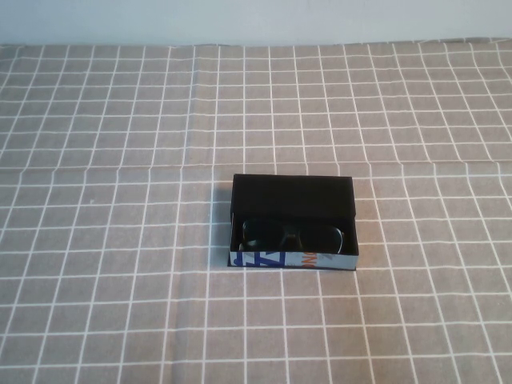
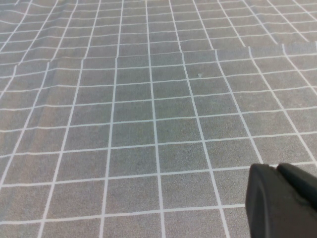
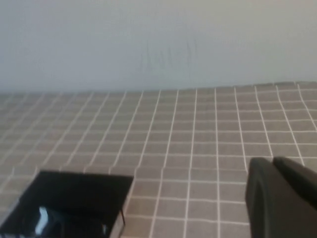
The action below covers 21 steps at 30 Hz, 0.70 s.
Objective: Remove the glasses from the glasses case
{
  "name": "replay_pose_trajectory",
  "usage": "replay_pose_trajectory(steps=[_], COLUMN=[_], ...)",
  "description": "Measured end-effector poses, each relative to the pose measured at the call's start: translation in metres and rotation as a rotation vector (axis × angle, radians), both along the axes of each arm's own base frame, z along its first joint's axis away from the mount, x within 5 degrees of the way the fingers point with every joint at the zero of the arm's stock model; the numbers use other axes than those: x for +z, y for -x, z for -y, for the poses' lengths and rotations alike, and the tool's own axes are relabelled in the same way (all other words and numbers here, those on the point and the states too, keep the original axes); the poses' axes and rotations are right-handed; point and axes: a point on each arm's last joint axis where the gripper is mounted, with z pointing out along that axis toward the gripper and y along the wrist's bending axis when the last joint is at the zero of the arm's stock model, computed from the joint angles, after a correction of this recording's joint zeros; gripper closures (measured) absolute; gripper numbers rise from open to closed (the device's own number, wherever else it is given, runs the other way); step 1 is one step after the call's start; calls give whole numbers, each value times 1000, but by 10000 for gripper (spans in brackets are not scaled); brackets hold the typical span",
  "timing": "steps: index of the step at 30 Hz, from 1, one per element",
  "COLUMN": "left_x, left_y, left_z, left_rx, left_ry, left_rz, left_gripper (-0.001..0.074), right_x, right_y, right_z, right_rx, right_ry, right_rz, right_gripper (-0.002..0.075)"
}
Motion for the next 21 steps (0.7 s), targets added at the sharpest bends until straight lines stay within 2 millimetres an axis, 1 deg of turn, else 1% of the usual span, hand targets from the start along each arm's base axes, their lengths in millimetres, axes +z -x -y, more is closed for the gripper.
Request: replay_pose_trajectory(steps=[2,4,7,9,12,15,18,21], left_x=[0,0,0,0,0,0,0,0], left_y=[0,0,0,0,0,0,0,0], left_z=[0,0,0,0,0,0,0,0], left_rx=[0,0,0,0,0,0,0,0], left_ry=[0,0,0,0,0,0,0,0], left_rz=[0,0,0,0,0,0,0,0], left_gripper=[740,740,740,740,740,740,740,740], right_x=[13,23,28,28,25,15,4,-7], right_y=[-13,-31,-64,-84,-115,-146,-172,-197], right_z=[-3,-7,-16,-27,-47,-73,-103,-132], right_rx=[39,103,252,388,589,740,852,931], right_ry=[94,220,366,415,476,581,714,821], right_rz=[-54,-133,-276,-357,-467,-559,-606,-614], right_gripper=[744,744,744,744,744,744,744,738])
